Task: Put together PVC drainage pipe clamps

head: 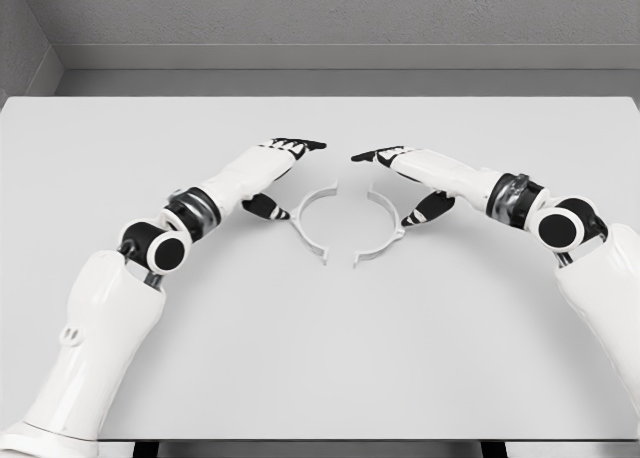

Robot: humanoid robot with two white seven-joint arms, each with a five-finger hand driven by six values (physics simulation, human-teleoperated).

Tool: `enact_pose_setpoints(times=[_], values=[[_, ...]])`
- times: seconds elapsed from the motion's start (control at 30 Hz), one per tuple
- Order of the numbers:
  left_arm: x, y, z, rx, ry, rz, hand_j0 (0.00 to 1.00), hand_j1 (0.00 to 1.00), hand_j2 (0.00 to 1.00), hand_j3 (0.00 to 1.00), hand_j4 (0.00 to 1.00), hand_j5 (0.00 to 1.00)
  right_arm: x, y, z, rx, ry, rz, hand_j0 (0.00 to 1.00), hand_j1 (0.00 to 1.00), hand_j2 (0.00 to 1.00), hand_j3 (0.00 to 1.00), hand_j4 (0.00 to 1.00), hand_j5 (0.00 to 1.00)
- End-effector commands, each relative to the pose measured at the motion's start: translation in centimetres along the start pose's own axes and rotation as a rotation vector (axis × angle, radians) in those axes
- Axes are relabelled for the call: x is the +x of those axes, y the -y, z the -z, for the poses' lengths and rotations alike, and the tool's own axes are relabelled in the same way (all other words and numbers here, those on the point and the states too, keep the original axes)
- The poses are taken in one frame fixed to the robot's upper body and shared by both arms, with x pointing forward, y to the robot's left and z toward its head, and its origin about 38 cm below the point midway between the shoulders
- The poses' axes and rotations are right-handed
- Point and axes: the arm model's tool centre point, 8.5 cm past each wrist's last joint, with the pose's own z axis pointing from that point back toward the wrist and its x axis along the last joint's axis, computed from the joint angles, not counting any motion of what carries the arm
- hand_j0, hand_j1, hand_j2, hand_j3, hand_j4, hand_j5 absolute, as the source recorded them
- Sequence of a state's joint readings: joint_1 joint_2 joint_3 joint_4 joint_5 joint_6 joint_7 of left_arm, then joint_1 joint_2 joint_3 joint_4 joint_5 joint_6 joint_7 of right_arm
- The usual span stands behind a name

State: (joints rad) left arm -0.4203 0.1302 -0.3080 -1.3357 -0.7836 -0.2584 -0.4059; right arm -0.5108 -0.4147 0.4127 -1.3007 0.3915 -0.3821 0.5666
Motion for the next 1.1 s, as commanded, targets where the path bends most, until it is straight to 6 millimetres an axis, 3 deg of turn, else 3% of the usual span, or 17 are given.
enact_pose_setpoints(times=[0.0,0.5,0.7,0.8,1.07], values=[[0.2,0.0,0.1,0.002,0.004,-0.007,1.0,1.0,1.0,1.0,1.0,1.0,-0.3,0.3,-0.3,-0.006,-0.006,0.001,1.0,1.0,1.0,1.0,1.0,1.0],[0.7,0.3,0.4,0.004,0.014,-0.017,1.0,1.0,1.0,1.0,1.0,1.0,-3.9,2.5,-5.4,0.009,-0.131,-0.07,1.0,1.0,1.0,1.0,1.0,1.0],[0.0,0.4,0.4,-0.002,-0.003,-0.025,1.0,1.0,1.0,1.0,1.0,1.0,-3.9,2.5,-5.6,0.012,-0.13,-0.072,1.0,1.0,1.0,1.0,1.0,1.0],[0.2,0.2,0.5,0.001,0.0,-0.023,1.0,1.0,1.0,1.0,1.0,1.0,-3.0,3.5,-6.9,0.015,-0.117,-0.136,1.0,1.0,1.0,1.0,1.0,1.0],[0.3,-0.2,1.4,0.002,0.003,-0.03,1.0,1.0,1.0,1.0,1.0,1.0,-2.6,2.5,-6.3,0.048,-0.1,-0.135,1.0,1.0,1.0,1.0,1.0,1.0]])
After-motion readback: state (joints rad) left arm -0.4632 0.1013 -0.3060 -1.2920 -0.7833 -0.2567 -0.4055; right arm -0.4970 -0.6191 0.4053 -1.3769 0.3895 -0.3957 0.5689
